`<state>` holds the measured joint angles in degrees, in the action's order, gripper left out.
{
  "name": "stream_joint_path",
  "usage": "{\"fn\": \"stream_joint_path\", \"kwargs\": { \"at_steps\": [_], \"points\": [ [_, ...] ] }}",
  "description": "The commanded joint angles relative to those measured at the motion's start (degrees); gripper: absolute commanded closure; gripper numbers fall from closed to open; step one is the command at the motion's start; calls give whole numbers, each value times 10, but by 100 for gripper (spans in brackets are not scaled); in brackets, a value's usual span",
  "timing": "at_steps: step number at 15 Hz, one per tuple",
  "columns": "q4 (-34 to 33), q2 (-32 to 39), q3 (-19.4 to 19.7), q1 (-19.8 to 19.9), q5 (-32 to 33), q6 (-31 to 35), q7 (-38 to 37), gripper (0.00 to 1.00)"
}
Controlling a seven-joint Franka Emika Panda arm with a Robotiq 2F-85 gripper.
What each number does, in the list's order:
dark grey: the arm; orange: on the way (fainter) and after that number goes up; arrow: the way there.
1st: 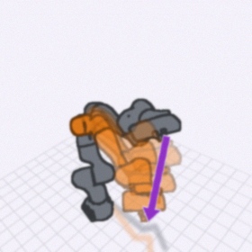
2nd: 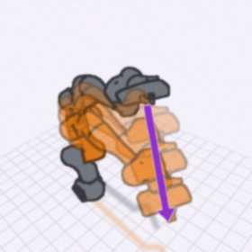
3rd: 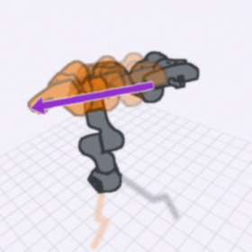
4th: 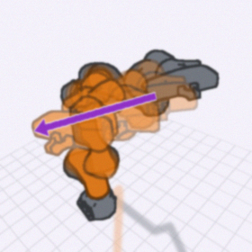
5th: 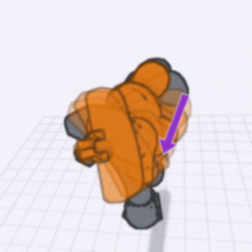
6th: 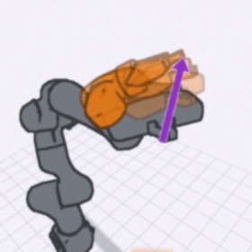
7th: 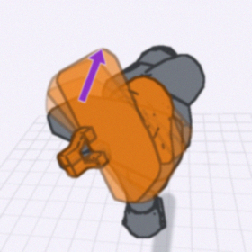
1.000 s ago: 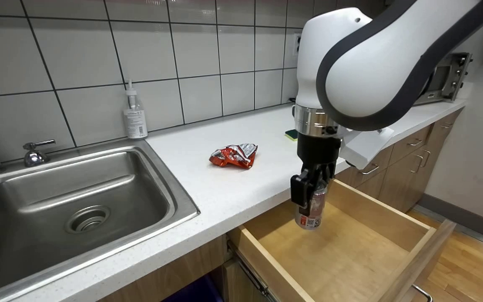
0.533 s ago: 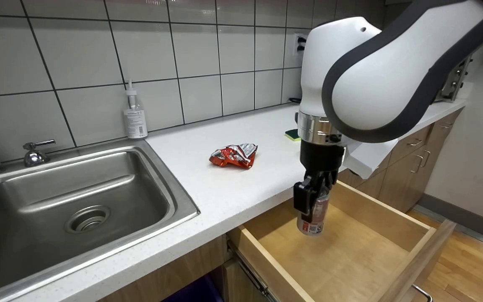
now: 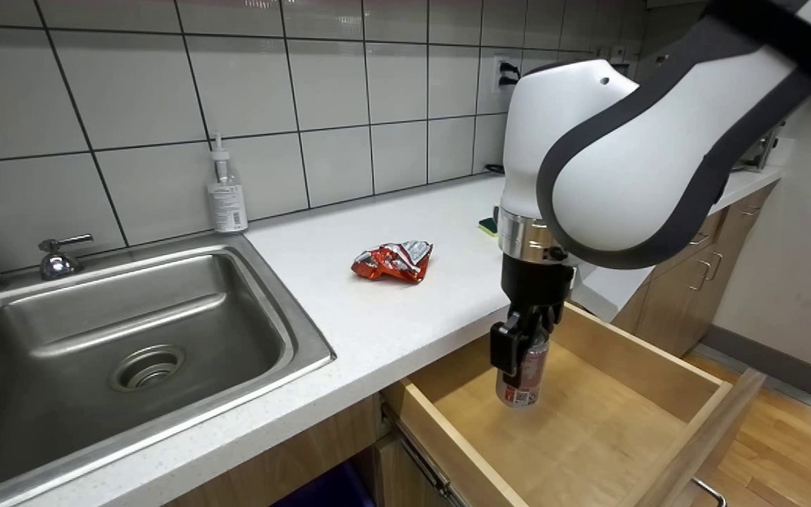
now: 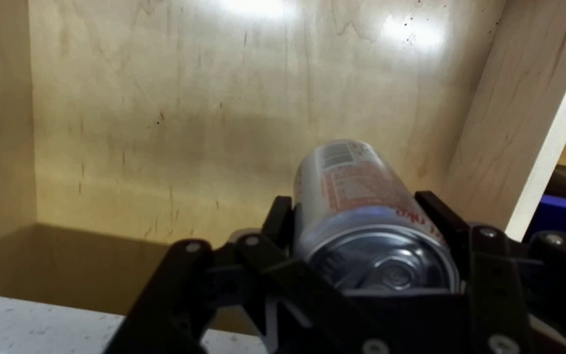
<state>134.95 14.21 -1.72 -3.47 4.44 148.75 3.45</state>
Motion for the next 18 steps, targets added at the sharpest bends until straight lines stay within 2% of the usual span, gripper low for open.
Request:
{"fn": "stream_joint_path", "kwargs": {
  "at_steps": [1,18],
  "points": [
    [-11,17,-4,8,-12,16,2,59],
    [-109,141,12,5,-2,27,-10,59]
  ]
}}
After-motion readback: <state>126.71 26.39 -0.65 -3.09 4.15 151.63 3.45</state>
